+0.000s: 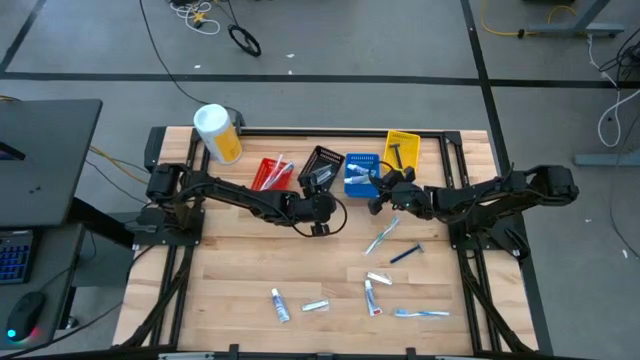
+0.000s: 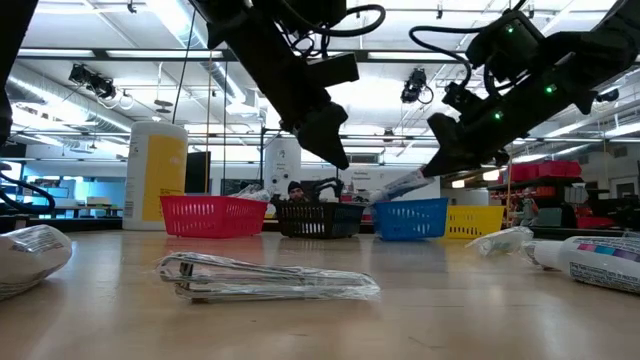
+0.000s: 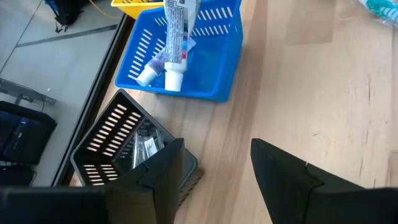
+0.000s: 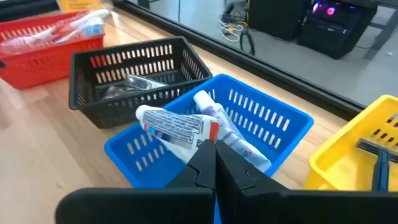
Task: Pick & Place Travel size toiletries
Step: Put the purple toothpaste into the blue bin
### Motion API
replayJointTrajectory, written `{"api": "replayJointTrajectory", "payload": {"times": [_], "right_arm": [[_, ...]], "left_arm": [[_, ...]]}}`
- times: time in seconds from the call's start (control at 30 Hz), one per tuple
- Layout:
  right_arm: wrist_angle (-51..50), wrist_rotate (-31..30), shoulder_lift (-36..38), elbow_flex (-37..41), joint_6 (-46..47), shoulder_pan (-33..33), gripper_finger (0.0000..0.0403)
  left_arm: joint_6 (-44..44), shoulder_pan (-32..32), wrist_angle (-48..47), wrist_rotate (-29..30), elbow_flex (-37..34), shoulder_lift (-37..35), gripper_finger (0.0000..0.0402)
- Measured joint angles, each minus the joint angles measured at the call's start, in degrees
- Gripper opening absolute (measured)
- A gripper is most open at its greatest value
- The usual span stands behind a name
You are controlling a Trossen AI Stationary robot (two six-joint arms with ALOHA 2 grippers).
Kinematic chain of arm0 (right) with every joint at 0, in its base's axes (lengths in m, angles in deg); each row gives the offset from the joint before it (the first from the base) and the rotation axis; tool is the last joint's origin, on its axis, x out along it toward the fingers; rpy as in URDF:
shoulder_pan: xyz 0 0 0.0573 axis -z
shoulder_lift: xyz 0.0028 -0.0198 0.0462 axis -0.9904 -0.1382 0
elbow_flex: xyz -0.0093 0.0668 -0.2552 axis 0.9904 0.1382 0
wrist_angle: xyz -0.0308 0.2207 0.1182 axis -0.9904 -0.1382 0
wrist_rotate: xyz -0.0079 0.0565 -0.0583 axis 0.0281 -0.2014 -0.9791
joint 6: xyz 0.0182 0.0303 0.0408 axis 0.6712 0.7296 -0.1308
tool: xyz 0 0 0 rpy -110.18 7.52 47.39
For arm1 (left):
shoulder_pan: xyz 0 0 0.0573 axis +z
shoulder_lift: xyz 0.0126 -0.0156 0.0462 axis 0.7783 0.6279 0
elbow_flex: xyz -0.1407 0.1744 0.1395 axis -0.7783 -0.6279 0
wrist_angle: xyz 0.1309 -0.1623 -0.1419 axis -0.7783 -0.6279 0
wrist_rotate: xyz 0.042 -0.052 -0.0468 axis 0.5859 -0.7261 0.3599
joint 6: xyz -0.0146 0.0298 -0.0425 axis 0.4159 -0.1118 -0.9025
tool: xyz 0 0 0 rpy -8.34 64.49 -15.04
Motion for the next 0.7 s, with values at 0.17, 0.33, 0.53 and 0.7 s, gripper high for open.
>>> {"api": "replayJointTrajectory", "payload": {"times": [0.17, 0.33, 0.53, 0.7], "right_arm": [[0.06, 0.45, 0.00, 0.00, 0.02, 0.07, 0.0000], [-1.51, -3.67, 0.00, 0.00, 2.95, 0.06, 0.0000], [-1.53, -6.44, 0.00, 0.00, 4.72, 0.06, 0.0000], [-1.51, -5.73, 0.00, 0.00, 4.68, 0.09, 0.0000]], "left_arm": [[-0.05, 0.02, 0.00, -0.02, -0.01, 0.04, 0.0193], [-0.06, 0.00, 0.00, -0.07, -0.01, 0.11, 0.0192], [-0.07, 0.00, 0.00, -0.09, -0.01, 0.11, 0.0192], [-0.07, 0.02, 0.00, -0.10, -0.01, 0.11, 0.0192]]}}
